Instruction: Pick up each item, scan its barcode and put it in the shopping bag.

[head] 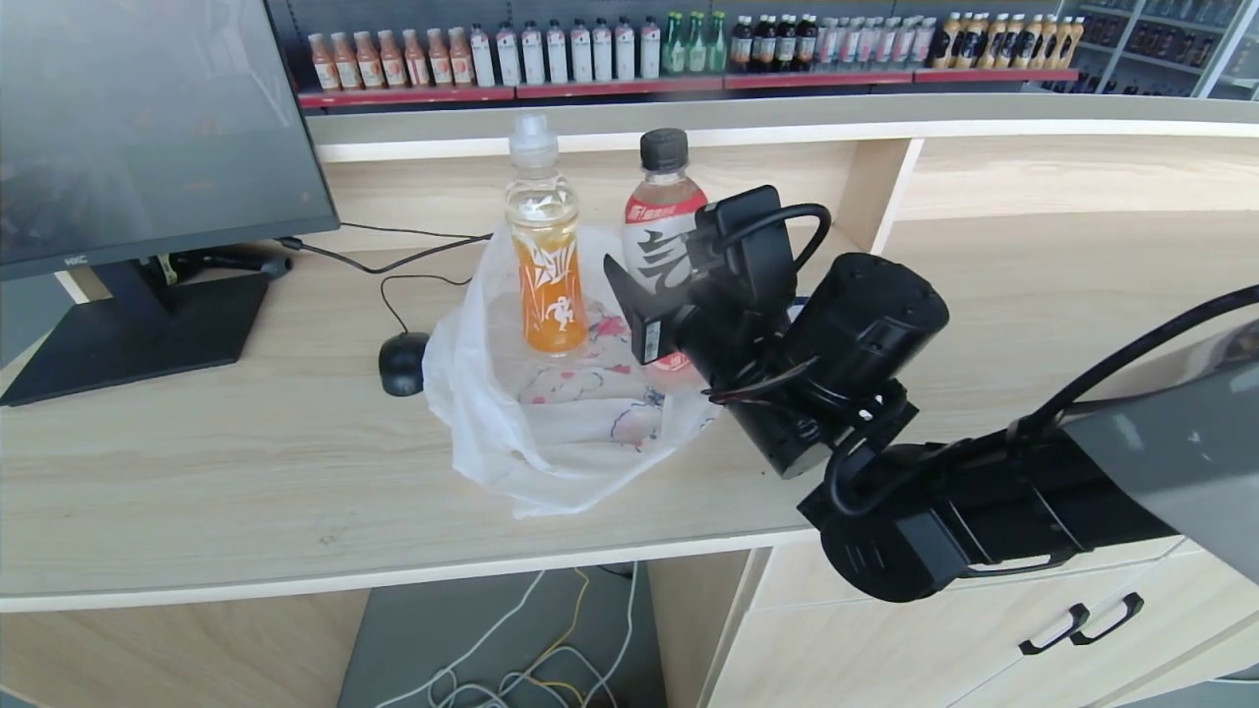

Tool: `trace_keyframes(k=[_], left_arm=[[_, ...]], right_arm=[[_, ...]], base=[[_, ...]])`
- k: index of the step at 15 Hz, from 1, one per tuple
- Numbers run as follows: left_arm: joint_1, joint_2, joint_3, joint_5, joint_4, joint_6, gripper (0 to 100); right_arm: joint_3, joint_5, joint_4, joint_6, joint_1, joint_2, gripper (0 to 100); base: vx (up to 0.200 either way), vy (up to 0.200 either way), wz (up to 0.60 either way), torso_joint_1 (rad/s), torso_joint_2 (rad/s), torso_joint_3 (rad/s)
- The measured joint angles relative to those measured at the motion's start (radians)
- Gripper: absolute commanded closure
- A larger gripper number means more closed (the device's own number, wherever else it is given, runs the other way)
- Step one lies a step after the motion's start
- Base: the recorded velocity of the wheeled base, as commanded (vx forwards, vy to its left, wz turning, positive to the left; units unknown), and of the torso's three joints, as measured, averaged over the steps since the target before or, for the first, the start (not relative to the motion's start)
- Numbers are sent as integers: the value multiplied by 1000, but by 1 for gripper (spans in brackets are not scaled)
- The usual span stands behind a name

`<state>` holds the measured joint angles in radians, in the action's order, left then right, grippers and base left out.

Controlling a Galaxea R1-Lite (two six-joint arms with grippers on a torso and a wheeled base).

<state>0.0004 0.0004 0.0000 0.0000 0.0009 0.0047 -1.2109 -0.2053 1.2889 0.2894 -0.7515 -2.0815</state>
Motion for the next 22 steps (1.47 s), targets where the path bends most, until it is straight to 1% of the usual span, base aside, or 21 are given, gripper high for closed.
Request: trace_keyframes(k=[2, 7, 22], left_arm=[[0, 0, 0, 0, 0, 0, 0], [0, 0, 0, 0, 0, 0, 0], [0, 0, 0, 0, 0, 0, 0]], right_arm=[[-67, -1, -14, 0, -6, -34, 100], [-184, -8, -36, 0, -8, -107, 100], [-241, -19, -21, -7, -15, -228, 100]], base=[[0, 0, 0, 0, 0, 0], [0, 0, 0, 0, 0, 0], [0, 0, 0, 0, 0, 0]])
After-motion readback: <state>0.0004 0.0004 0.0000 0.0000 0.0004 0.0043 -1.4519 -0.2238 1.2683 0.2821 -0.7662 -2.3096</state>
